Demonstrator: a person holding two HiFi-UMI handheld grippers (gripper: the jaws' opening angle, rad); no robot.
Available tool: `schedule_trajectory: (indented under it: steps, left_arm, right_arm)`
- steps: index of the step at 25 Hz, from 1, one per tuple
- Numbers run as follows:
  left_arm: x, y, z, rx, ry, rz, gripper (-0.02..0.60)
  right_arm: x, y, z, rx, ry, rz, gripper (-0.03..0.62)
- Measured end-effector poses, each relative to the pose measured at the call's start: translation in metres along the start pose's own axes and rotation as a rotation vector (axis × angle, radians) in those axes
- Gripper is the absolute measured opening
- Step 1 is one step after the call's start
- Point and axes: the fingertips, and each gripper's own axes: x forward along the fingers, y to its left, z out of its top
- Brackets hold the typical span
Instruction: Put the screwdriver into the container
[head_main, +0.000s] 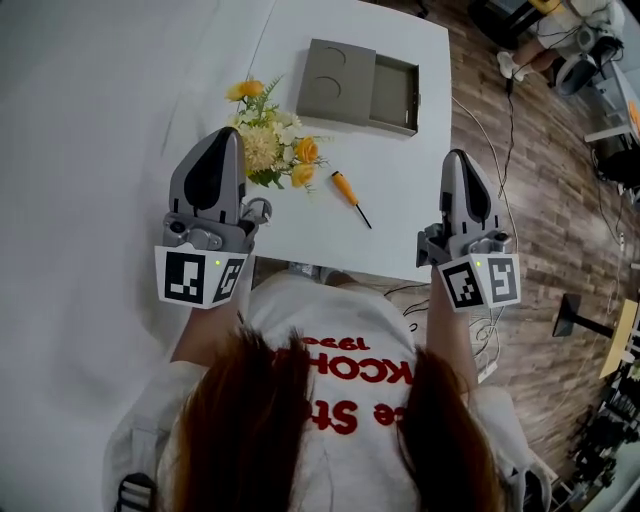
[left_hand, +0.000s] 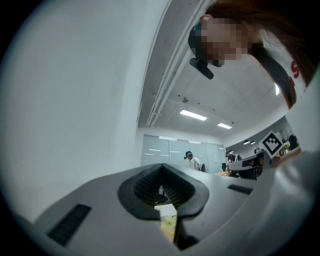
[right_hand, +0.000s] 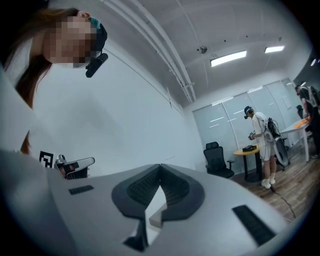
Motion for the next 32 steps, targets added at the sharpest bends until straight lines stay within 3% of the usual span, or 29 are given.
schedule_trajectory:
  steps: [5, 14, 19, 27, 32]
  left_arm:
    - [0.022, -0.018, 0.008, 0.018, -0.024, 0.015, 0.006]
    - [0.037, -0.048, -0.008, 0.029, -0.008, 0.029, 0.006]
    - [0.040, -0.051, -0.012, 0.018, 0.025, 0.030, 0.006]
    - [0.049, -0.058, -0.031, -0.041, 0.052, -0.032, 0.006]
    - [0.052, -0.058, -0.031, -0.062, 0.049, -0.039, 0.006]
  right_arm:
    - [0.016, -0.022, 0.011, 0.009, -0.023, 0.057, 0.005]
    - [0.027, -0.048, -0.008, 0.046, 0.003, 0.129, 0.005]
    - [0.033, -0.046, -0.018, 0.071, 0.035, 0.136, 0.005]
    - [0.042, -0.032, -0.045, 0.065, 0.091, 0.135, 0.005]
    - [0.052, -0.020, -0.077, 0.048, 0.176, 0.161, 0.005]
